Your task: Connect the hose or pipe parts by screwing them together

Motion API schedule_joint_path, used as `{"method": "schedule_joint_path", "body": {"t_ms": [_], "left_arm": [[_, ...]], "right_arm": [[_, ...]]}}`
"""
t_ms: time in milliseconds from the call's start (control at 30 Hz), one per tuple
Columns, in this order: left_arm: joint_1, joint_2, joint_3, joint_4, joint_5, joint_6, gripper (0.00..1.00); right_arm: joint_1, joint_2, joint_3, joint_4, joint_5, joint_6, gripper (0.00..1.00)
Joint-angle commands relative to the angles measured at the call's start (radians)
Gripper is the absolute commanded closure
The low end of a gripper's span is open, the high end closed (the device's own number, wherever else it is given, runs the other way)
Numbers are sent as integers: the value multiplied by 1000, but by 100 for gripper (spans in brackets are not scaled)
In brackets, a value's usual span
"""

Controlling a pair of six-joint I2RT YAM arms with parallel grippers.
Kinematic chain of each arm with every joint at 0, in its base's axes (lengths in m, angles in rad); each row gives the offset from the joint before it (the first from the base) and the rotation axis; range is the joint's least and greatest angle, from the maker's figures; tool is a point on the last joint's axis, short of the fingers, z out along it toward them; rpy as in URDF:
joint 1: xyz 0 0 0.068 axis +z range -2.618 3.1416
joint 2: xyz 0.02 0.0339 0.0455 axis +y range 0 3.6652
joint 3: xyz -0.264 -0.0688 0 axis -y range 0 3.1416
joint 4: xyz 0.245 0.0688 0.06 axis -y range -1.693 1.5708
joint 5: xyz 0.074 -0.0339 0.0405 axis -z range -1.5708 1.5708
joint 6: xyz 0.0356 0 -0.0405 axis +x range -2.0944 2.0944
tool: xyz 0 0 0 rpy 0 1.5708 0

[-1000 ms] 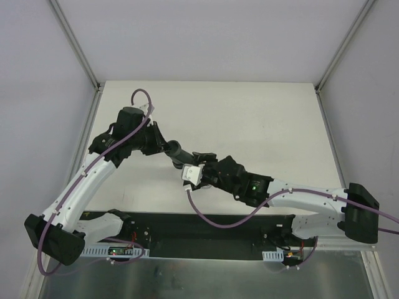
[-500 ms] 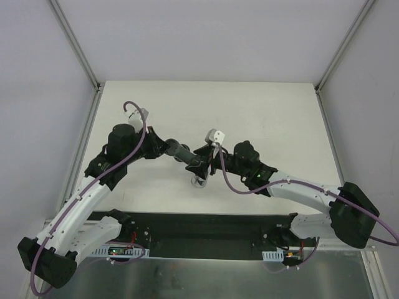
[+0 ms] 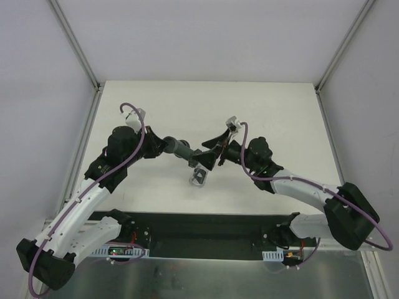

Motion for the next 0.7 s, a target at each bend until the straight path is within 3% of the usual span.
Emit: {"method": "schedule_joint_path", "body": {"t_ms": [0, 167, 200, 300, 533, 667], "left_arm": [[1, 64, 151, -162, -27, -57, 100], [9, 124, 236, -241, 27, -88, 100], [9, 133, 248, -267, 38, -94, 100], [9, 170, 296, -313, 85, -105, 100], [12, 208, 359, -373, 177, -119, 100], [15, 228, 380, -403, 222, -114, 100]], "right_arm": [[45, -185, 21, -169, 187, -336, 4], [213, -287, 55, -378, 327, -763, 4], [242, -288, 64, -409, 365, -908, 4], [348, -279, 82, -472, 439, -1094, 4], [444, -173, 122, -509, 614, -1311, 1], [467, -126, 128, -490, 676, -1371, 32]]}}
